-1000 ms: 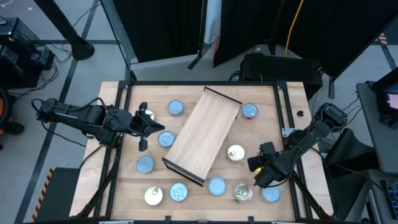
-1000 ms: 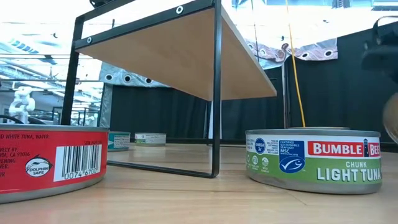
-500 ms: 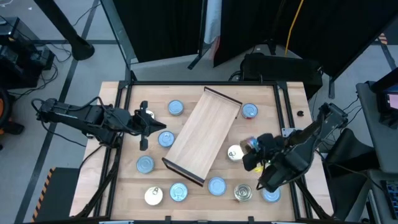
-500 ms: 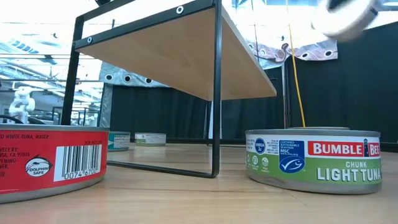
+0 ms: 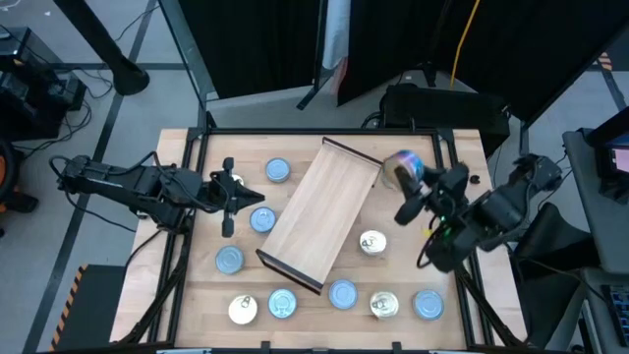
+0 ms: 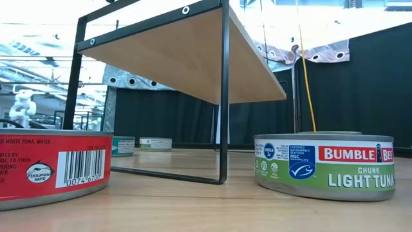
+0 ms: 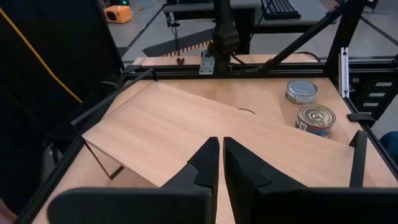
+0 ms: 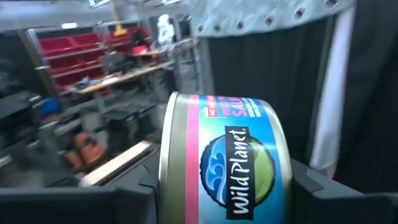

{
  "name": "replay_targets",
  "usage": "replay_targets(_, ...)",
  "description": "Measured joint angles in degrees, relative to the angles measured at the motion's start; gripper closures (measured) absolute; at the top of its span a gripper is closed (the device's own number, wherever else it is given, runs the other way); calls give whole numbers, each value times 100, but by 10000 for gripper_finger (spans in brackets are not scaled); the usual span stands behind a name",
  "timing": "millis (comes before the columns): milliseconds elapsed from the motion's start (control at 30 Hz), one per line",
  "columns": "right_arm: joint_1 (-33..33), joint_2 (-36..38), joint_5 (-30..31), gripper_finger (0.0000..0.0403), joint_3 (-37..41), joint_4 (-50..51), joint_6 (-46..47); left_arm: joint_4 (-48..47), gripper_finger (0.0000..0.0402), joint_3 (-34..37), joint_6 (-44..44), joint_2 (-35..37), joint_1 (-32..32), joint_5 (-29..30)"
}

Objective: Stack canned seafood by type on shelf
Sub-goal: Put the blue tuna can on the shelf

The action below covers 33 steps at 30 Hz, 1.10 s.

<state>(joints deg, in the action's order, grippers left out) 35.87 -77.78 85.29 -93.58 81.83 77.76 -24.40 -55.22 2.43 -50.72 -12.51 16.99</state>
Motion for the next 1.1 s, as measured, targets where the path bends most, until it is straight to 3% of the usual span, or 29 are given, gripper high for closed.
replay_targets(167,-342,42,20,221,78,-26,-336,-5,374,0,131,0,2,-2)
replay_targets(367,-603,-179,-15,221,530,-225,178,-6,374,26,341,-31,1,-2)
replay_targets(600,-1044,-523,-30,232,1503,-1727,555,-13,374,26,464,-57,2,-4)
replay_targets(800,-1435,-893,-27,222,1815,-3109,454,-68,374,28,370,-57,2,-5)
replay_targets(967,-1793,-958,-138,233,1821,-4630,-691,-60,374,31,52,-22,1,-9)
replay_targets(1100,-2130,-809,-1130,225,1702,-6256,-2959,-55,374,31,-132,95,2,-7)
